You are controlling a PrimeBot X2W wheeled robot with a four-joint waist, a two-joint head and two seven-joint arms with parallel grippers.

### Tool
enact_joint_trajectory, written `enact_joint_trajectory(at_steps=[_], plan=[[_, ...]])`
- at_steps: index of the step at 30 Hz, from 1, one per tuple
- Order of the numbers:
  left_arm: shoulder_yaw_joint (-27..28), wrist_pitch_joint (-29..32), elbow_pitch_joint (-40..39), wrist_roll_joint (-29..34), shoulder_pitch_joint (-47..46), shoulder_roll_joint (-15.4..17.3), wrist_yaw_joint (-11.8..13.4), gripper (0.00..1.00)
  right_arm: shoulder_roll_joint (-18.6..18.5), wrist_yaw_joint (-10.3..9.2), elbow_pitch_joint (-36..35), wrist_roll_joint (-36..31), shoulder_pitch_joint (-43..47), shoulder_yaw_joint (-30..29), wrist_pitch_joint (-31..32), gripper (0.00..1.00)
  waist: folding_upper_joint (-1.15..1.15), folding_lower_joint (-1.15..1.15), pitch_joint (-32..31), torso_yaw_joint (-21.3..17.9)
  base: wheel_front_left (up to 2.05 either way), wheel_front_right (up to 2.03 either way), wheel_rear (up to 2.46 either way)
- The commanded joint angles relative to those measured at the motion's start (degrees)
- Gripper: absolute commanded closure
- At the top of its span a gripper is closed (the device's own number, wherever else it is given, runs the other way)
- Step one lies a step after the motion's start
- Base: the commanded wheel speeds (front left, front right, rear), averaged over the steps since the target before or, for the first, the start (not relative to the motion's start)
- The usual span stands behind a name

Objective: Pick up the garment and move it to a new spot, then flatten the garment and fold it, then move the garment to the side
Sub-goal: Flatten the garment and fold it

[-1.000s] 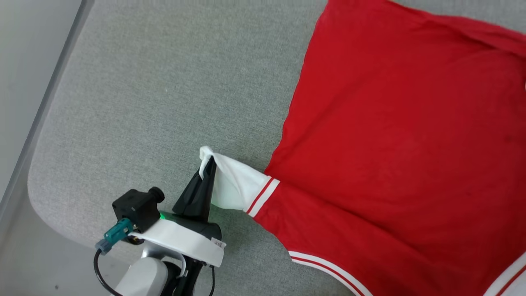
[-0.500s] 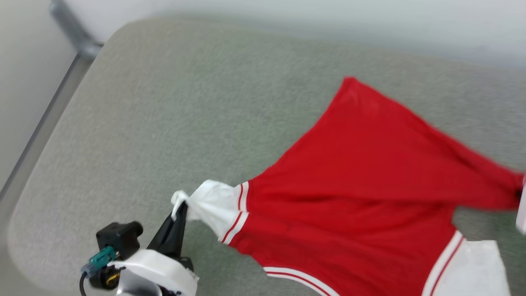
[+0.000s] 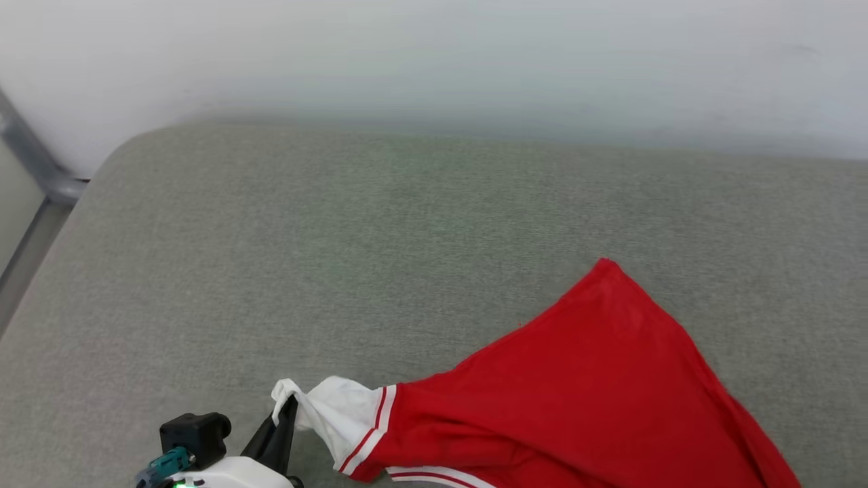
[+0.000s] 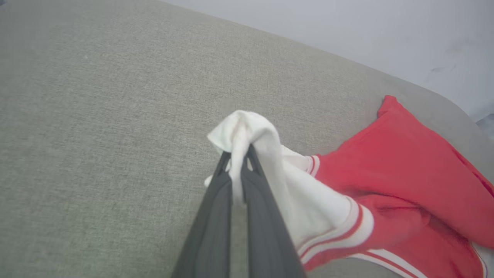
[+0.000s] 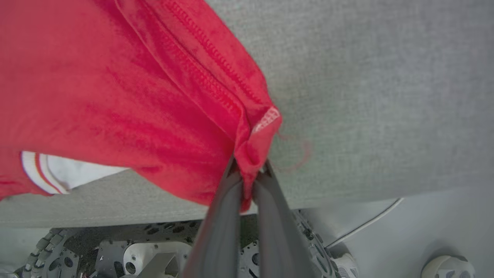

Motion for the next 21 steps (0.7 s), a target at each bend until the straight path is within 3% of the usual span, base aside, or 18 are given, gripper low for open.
enact_joint_trajectory(at_steps=[1, 2, 3, 4, 5, 11, 17, 21], plan=[[-0.2, 0.2, 0.1, 0.1, 0.5, 0.2, 0.1, 1.0, 0.2, -0.06, -0.1, 0.6, 1.2, -0.1, -0.7, 1.0, 0.0, 0.01, -0.6, -1.2, 0.0, 0.0, 0.0], [-0.3, 0.4, 0.2, 0.1, 0.6, 0.2, 0.2, 1.0, 0.4, -0.05, 0.3, 1.1, 2.3, 0.3, -1.1, 1.0, 0.0, 0.01, -0.7, -1.4, 0.0, 0.0, 0.0], [-0.4, 0.3, 0.3, 0.0, 0.9, 0.2, 0.2, 1.0, 0.6, -0.05, 0.8, 2.3, 3.2, 0.5, -1.6, 0.93, 0.0, 0.01, -0.8, -1.7, 0.0, 0.0, 0.0], [-0.4, 0.3, 0.3, 0.0, 0.9, 0.3, 0.4, 1.0, 0.7, -0.04, 1.9, 4.2, 3.6, 0.8, -2.4, 0.52, 0.0, 0.01, -0.8, -2.0, 0.0, 0.0, 0.0], [-0.4, 0.3, 0.4, 0.0, 1.0, 0.4, 0.4, 1.0, 0.7, -0.04, 3.1, 5.6, 4.1, 1.2, -3.2, 0.0, 0.0, 0.01, -1.0, -2.2, 0.0, 0.0, 0.0], [-0.8, 1.1, -0.3, 0.3, 0.8, 0.7, 0.7, 1.0, 0.5, -0.03, 5.5, 8.4, 1.3, 2.4, -16.2, 0.0, 0.0, 0.01, -0.5, -2.9, 0.0, 0.0, 0.0], [-0.8, 0.7, -0.8, 0.7, -1.0, 0.5, 0.8, 1.0, 0.6, -0.03, 6.7, 4.0, -5.2, 1.8, -34.3, 0.0, 0.0, 0.01, 1.2, -2.3, 0.0, 0.0, 0.0], [-1.1, 0.3, -1.0, 1.1, -2.3, 0.2, 0.7, 1.0, 0.6, -0.03, 9.5, 0.7, -11.6, 2.6, -41.6, 0.0, 0.0, 0.01, 2.8, -1.9, 0.0, 0.0, 0.0]])
